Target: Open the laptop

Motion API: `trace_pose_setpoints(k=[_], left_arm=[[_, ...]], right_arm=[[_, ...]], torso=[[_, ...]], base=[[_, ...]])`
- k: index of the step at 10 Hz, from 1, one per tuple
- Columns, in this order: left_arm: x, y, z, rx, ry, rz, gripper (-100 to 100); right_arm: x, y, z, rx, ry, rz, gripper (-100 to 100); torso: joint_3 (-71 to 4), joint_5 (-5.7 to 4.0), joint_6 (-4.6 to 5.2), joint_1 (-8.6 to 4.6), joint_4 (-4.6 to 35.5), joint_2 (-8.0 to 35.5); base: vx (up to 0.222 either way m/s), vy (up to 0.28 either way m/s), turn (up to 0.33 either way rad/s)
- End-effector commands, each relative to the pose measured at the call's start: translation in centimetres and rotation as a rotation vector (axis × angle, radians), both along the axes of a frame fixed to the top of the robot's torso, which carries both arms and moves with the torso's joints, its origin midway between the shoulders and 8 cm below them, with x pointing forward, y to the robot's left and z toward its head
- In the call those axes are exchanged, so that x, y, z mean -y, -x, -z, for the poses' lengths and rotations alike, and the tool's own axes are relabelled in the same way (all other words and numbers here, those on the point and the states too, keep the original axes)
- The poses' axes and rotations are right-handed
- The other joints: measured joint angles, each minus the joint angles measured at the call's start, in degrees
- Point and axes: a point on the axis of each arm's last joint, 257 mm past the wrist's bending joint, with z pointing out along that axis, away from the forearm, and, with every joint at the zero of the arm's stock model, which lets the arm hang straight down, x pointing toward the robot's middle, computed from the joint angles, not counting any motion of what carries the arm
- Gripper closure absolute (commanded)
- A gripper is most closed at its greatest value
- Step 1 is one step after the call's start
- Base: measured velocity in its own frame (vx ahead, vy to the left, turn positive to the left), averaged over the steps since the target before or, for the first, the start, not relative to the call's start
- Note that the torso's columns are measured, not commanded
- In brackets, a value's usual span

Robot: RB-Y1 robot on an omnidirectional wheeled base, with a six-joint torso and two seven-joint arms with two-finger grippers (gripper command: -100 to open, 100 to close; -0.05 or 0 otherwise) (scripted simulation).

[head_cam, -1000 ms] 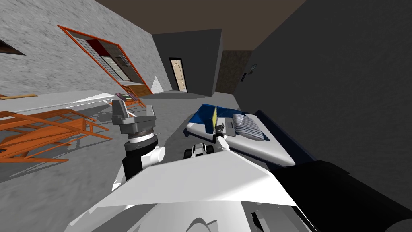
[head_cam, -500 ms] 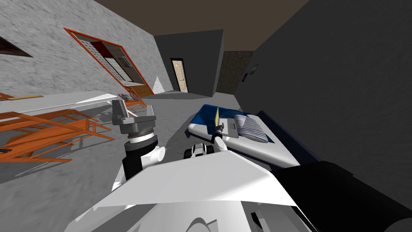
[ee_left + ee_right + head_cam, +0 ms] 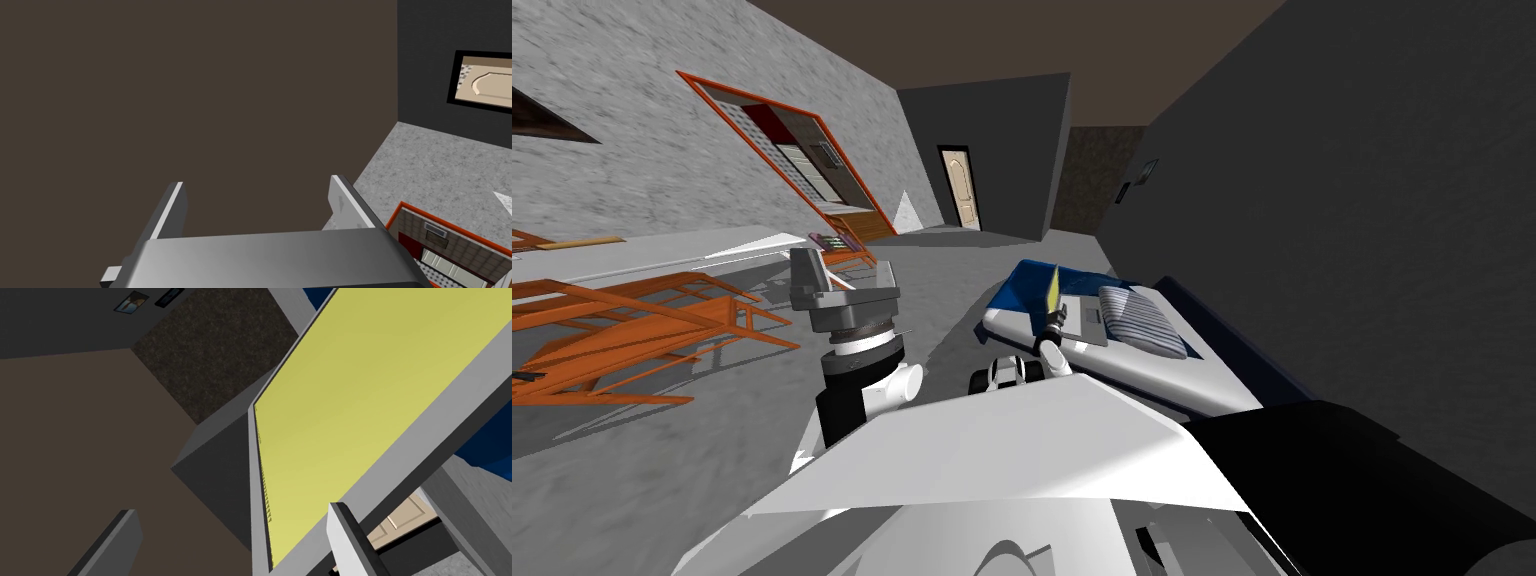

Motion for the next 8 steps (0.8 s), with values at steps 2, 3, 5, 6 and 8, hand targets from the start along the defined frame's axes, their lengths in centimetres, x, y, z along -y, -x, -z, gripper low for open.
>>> trace_pose_setpoints(k=[2, 3, 5, 6, 8], left_arm=[[0.00, 0.00, 0.00, 0.000, 0.000, 0.000, 0], [0.00, 0.00, 0.00, 0.000, 0.000, 0.000, 0], [0.00, 0.00, 0.00, 0.000, 0.000, 0.000, 0], [0.00, 0.00, 0.00, 0.000, 0.000, 0.000, 0], [0.00, 0.00, 0.00, 0.000, 0.000, 0.000, 0]], right_arm=[[-0.76, 0.10, -0.37, -0.001, 0.044, 0.011, -100], [-0.78, 0.12, -0.42, -0.001, 0.048, 0.013, -100], [-0.86, -0.13, -0.74, 0.001, 0.046, 0.013, 100], [-0.63, -0.31, -0.72, 0.020, 0.015, 0.010, 100], [-0.36, -0.44, -0.67, 0.041, -0.018, 0.007, 100]], torso=[[0.1, 0.00, 0.06, -0.05, 0.0, 0.1], [0.1, -0.03, 0.08, -0.16, 0.0, 0.2], [0.1, -0.03, 0.07, -0.13, 0.0, 0.1], [0.0, -0.01, 0.07, -0.09, 0.0, 0.1], [0.1, -0.04, 0.08, -0.20, 0.0, 0.2]], base=[[0.020, 0.042, 0.010], [0.003, 0.007, 0.000], [0.003, 0.002, -0.008], [-0.025, -0.020, -0.014], [-0.054, -0.053, -0.016]])
